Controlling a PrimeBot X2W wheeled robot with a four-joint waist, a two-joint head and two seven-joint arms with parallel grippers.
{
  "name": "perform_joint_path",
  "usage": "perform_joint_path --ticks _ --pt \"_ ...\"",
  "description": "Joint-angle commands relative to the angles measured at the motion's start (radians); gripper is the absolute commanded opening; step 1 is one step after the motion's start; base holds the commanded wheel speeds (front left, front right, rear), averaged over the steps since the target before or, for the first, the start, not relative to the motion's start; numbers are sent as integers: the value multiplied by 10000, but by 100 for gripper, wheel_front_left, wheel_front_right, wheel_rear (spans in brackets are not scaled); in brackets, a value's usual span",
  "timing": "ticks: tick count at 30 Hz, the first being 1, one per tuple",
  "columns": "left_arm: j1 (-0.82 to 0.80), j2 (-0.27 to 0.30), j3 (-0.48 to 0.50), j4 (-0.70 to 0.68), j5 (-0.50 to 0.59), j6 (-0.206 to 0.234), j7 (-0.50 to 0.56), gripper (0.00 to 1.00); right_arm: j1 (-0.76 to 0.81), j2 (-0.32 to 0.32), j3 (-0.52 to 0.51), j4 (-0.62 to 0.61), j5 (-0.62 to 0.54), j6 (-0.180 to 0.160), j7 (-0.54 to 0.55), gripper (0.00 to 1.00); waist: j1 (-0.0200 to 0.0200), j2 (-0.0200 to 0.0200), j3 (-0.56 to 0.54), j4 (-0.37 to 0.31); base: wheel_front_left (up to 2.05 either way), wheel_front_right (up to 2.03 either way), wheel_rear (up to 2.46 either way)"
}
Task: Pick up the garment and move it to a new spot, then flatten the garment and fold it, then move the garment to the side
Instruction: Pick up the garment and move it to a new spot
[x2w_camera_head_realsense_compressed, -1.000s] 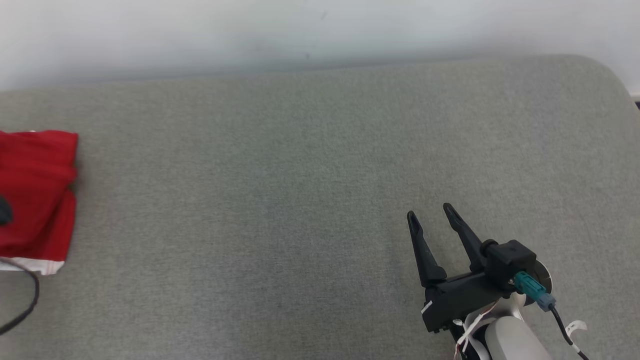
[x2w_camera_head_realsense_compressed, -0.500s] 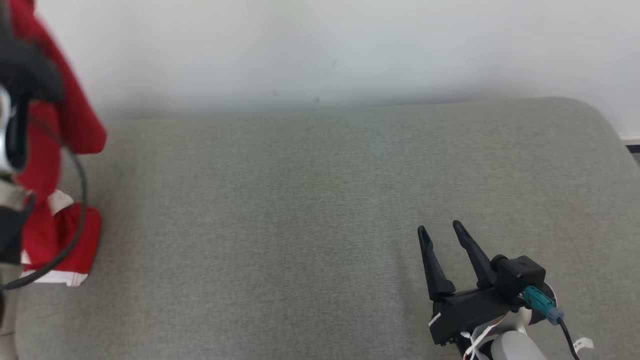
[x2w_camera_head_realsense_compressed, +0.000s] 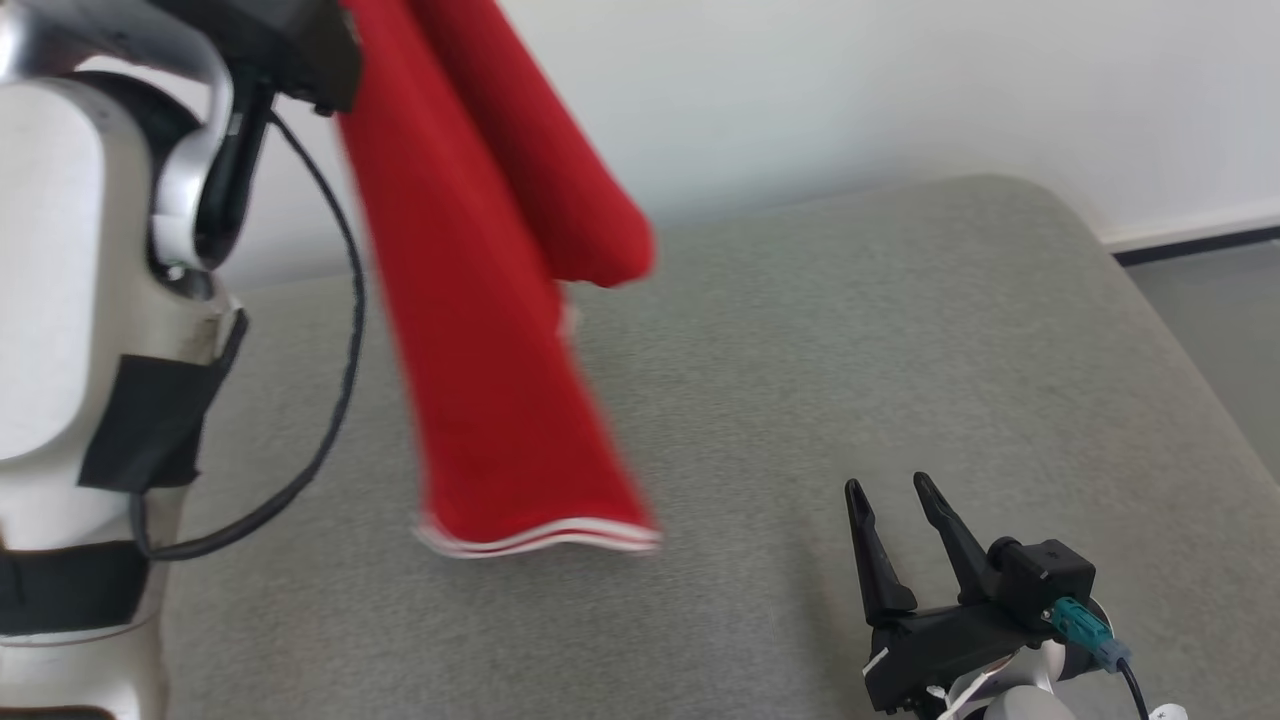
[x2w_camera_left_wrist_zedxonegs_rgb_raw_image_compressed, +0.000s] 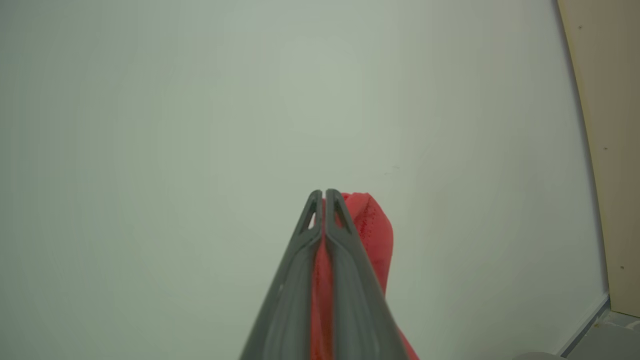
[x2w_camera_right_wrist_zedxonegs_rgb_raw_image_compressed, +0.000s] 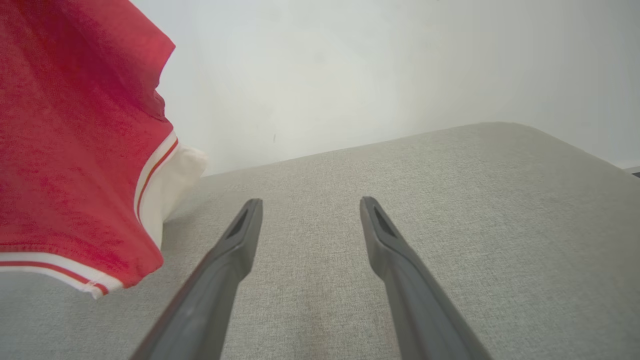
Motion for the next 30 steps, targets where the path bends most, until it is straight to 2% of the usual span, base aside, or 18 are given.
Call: perform_joint_path --ticks 1,8,14,22,30 --pt "-88 -140 -41 15 -85 3 -9 0 2 -12 7 16 108 34 -77 100 1 1 -8 -484 0 0 0" --pt "741 -197 -131 460 -278 42 -299 0 -164 -11 43 101 124 34 -163 100 1 1 221 -950 0 0 0" --pt "2104 -247 -89 966 -565 56 -740 0 -185 -11 3 105 124 34 -203 100 1 1 368 -978 0 0 0" --pt "4719 -942 -419 2676 -1301 -123 -1513 0 -391 -11 200 153 150 34 -118 100 1 1 460 -809 0 0 0" --pt "5821 -1760 -1364 4524 -1531 -458 -2160 0 -401 -9 213 246 -5 34 -15 100 1 1 386 -604 0 0 0"
